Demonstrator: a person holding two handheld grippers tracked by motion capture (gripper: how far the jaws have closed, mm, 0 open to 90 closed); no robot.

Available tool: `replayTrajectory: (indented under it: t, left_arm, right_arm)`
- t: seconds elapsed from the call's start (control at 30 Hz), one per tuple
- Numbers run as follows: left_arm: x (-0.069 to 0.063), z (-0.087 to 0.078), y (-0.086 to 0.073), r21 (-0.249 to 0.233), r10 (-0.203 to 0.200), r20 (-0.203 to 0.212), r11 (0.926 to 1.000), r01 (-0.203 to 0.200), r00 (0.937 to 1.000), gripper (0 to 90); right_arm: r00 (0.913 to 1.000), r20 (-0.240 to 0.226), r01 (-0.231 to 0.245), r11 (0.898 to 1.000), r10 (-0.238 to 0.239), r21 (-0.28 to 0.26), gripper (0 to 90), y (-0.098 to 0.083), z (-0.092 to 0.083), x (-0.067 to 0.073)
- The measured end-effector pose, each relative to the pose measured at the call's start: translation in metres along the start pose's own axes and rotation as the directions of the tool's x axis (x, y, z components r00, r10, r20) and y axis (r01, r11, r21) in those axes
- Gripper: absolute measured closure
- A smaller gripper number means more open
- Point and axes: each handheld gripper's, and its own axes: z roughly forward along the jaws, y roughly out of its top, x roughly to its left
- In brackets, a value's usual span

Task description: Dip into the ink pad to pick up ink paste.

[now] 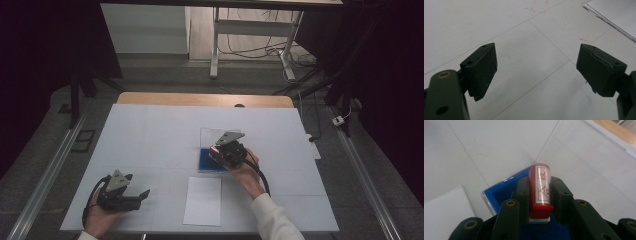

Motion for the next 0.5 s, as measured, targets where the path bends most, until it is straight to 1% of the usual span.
replayTrajectory:
  t: [0.03, 0.07, 0.1, 0.13, 0.17, 0.2, 0.23, 0.3, 0.37, 0.5]
  left_arm:
    - [0.0003, 0.0002, -0.0001, 0.0, -0.001, 0.002, 1.0, 0.001, 1.0, 17.2]
    - [0.0005, 0.0005, -0.0001, 0.001, -0.001, 0.001, 1.0, 0.001, 1.0, 17.2]
    - [0.0005, 0.0005, -0.0001, 0.001, -0.001, 0.001, 1.0, 0.001, 1.0, 17.2]
    - [0.0005, 0.0004, -0.0001, 0.002, -0.001, 0.003, 1.0, 0.001, 1.0, 17.2]
    - [0.0004, 0.0004, -0.0001, 0.002, -0.001, 0.004, 1.0, 0.001, 1.0, 17.2]
    - [-0.0001, 0.0003, -0.0001, 0.0, 0.0, 0.001, 1.0, 0.0, 1.0, 17.2]
    - [-0.0004, 0.0, 0.0, 0.0, -0.002, 0.001, 1.0, 0.002, 1.0, 17.2]
    - [-0.0007, -0.0012, 0.0, -0.002, 0.0, 0.001, 1.0, 0.0, 1.0, 17.3]
    - [-0.001, -0.0017, -0.0003, -0.003, -0.001, 0.002, 1.0, 0.001, 1.0, 17.3]
    - [-0.002, -0.0029, -0.0001, -0.007, -0.004, 0.001, 1.0, 0.004, 1.0, 17.2]
  right_arm:
    - [0.9999, -0.006, 0.012, 0.999, -0.012, 0.038, 69.8, -0.001, 0.0055, 0.0014]
    - [1.0, -0.006, 0.006, 0.999, -0.006, 0.032, 69.8, -0.0014, 0.0061, 0.001]
    - [0.9999, -0.013, -0.008, 0.999, 0.009, 0.043, 69.8, -0.0009, 0.0061, -0.0006]
    - [0.9999, -0.013, -0.008, 0.999, 0.009, 0.043, 69.8, -0.0009, 0.0061, -0.0006]
    - [0.9994, -0.023, -0.022, 0.998, 0.024, 0.051, 69.9, -0.0008, 0.0061, -0.0032]
    - [0.9978, -0.04, -0.052, 0.997, 0.054, 0.052, 70.0, -0.0031, 0.007, -0.0064]
    - [0.9974, -0.043, -0.057, 0.997, 0.059, 0.052, 70.0, -0.0041, 0.0081, -0.0069]
    - [0.9973, -0.042, -0.058, 0.997, 0.06, 0.054, 70.0, -0.004, 0.0082, -0.0068]
    - [0.9986, -0.028, -0.044, 0.997, 0.045, 0.059, 70.1, -0.0033, 0.0083, -0.0046]
    - [0.9981, -0.028, -0.054, 0.998, 0.056, 0.041, 70.3, -0.007, 0.0087, -0.0045]
